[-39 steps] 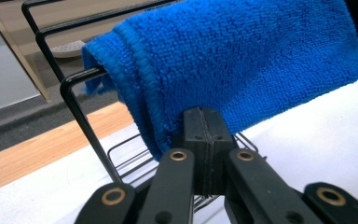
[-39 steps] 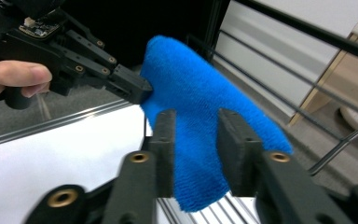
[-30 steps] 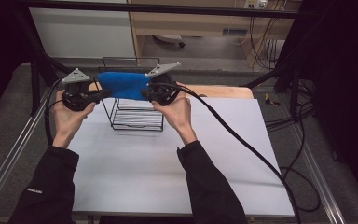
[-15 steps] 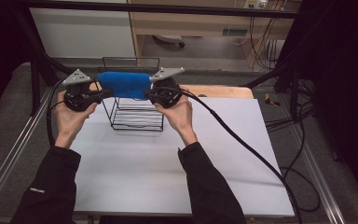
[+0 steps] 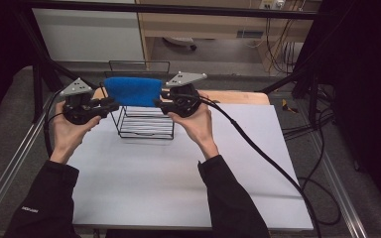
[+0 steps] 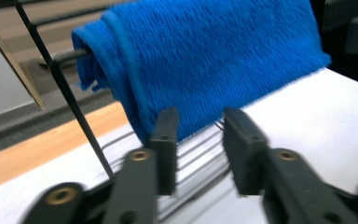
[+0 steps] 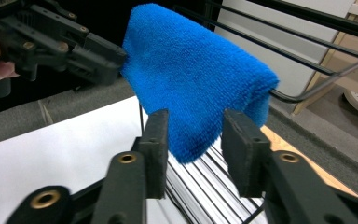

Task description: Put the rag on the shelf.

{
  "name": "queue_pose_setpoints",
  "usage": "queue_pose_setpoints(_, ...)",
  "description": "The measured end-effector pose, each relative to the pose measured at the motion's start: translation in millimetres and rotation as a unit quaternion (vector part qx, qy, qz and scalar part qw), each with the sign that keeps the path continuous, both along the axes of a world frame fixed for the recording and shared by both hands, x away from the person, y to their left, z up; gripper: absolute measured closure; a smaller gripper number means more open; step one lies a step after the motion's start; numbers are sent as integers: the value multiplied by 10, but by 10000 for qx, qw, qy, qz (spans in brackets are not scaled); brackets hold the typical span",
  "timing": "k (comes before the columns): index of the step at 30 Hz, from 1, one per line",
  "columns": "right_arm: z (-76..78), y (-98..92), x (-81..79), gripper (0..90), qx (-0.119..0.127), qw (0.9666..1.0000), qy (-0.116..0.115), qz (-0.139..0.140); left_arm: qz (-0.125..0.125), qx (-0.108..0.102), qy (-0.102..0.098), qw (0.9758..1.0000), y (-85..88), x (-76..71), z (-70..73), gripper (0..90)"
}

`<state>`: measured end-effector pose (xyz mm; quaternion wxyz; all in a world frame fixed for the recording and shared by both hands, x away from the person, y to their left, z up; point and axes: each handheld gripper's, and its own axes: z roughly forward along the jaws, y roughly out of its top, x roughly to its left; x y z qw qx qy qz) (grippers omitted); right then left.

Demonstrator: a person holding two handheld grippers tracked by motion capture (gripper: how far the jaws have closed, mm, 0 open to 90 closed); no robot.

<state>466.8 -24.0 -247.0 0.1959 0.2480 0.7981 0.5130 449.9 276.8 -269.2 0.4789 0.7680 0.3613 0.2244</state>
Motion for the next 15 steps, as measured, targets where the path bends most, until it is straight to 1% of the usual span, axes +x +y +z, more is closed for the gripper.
queue_pose_setpoints(1, 8, -24, -15, 575, -7, 10000, 23, -11, 5, 46, 3, 10000, 8, -23, -5, 625)
queue_pose_setpoints(3, 12, -76, -47, 474, -10, 9999, -13, -123, -14, 78, 35, 10000, 16, -71, -23, 576)
queue_pose_setpoints(6, 5, -177, -94, 405, 14, 9998, 25, -193, -41, 186, 47, 9998, 22, -135, -68, 494)
queue_pose_setpoints(8, -13, -254, -118, 351, 68, 9997, 124, -219, -47, 216, 36, 9997, 20, -172, -109, 438)
queue_pose_setpoints(9, -26, -292, -128, 329, 73, 9996, 146, -246, -51, 218, 50, 9997, 15, -189, -134, 415)
queue_pose_setpoints(12, -72, -404, -158, 223, 41, 9991, 196, -371, -114, 302, 40, 9995, -3, -236, -230, 349)
queue_pose_setpoints(15, -132, -523, -183, 170, 15, 9987, 298, -408, -139, 368, 115, 9992, -27, -280, -349, 301)
